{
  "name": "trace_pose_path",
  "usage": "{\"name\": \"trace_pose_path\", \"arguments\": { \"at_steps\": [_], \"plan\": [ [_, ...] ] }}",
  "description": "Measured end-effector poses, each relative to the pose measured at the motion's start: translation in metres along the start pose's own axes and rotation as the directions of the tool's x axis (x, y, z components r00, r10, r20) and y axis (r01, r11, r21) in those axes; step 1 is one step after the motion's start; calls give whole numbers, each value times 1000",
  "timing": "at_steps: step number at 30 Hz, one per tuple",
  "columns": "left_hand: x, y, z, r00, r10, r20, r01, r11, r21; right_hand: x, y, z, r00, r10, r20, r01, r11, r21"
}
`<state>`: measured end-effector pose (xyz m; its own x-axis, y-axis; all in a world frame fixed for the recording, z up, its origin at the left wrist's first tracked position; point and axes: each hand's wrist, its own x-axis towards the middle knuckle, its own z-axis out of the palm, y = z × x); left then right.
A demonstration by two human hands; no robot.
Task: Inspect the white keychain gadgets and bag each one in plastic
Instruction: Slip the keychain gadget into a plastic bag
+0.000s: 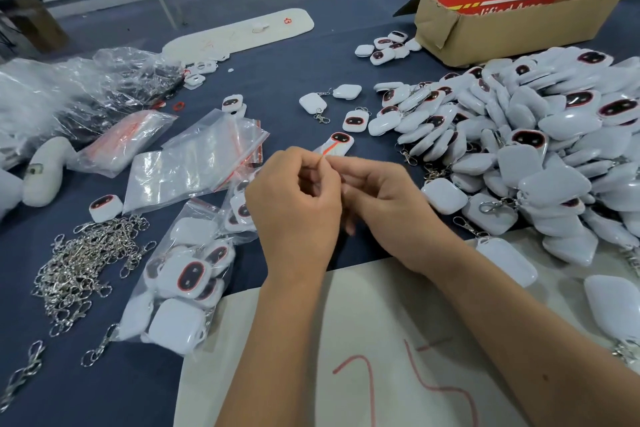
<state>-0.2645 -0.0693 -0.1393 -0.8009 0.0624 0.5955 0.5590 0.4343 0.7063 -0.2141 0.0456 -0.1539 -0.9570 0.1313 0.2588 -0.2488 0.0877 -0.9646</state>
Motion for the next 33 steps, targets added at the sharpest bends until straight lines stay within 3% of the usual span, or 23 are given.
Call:
{"name": "trace_pose_path", "arguments": {
  "at_steps": [2, 5, 7, 11, 12, 16, 18, 20, 22, 24, 26, 29, 31, 33],
  "plan": [
    [-2, 1, -1, 999, 39, -10, -39, 999, 24, -1, 0, 3, 997, -22, 80, 33, 989, -143],
    [-6, 6, 1, 997, 83, -3, -83, 997, -4, 2, 0, 3, 997, 35, 68, -13, 954, -299],
    [-6, 5, 3, 998, 68, 17, -68, 997, -28, 2, 5, 3, 998, 61, -33, -69, 941, -333],
    [-3, 4, 5, 1000, 29, -4, -29, 998, -51, -1, 8, 6, 947, -117, -298, -17, 911, -413],
    [-4, 5, 5, 1000, 26, -13, -26, 998, -54, -2, 6, 7, 944, -142, -298, -6, 896, -444],
    [-4, 5, 5, 999, 27, -20, -28, 998, -57, -1, -1, 7, 998, -37, -47, 15, 910, -415],
    [-3, 4, 5, 1000, -17, -10, 16, 998, -67, -1, 0, 7, 981, -50, -187, -19, 936, -352],
    [-2, 0, 7, 992, -102, 79, 107, 993, -53, 2, 5, 1, 879, -98, -467, -92, 926, -367],
    [-2, -3, 10, 958, -152, 242, 152, 988, 20, 9, 7, -3, 795, -144, -589, -190, 863, -468],
    [-5, -2, 12, 931, -114, 346, 68, 987, 145, 21, 14, -6, 840, -187, -509, -213, 749, -627],
    [-7, -1, 13, 925, -83, 372, -8, 971, 237, 36, 21, -6, 929, -170, -329, -184, 558, -809],
    [-6, -1, 11, 924, -125, 361, 10, 952, 305, 56, 27, -6, 993, 90, -73, -99, 339, -936],
    [-4, -1, 10, 923, -167, 347, 48, 944, 327, 61, 29, -7, 986, 163, -43, -93, 315, -944],
    [-3, -1, 8, 925, -207, 320, 88, 933, 349, 57, 26, -7, 994, 54, -97, -110, 379, -919]
  ]
}}
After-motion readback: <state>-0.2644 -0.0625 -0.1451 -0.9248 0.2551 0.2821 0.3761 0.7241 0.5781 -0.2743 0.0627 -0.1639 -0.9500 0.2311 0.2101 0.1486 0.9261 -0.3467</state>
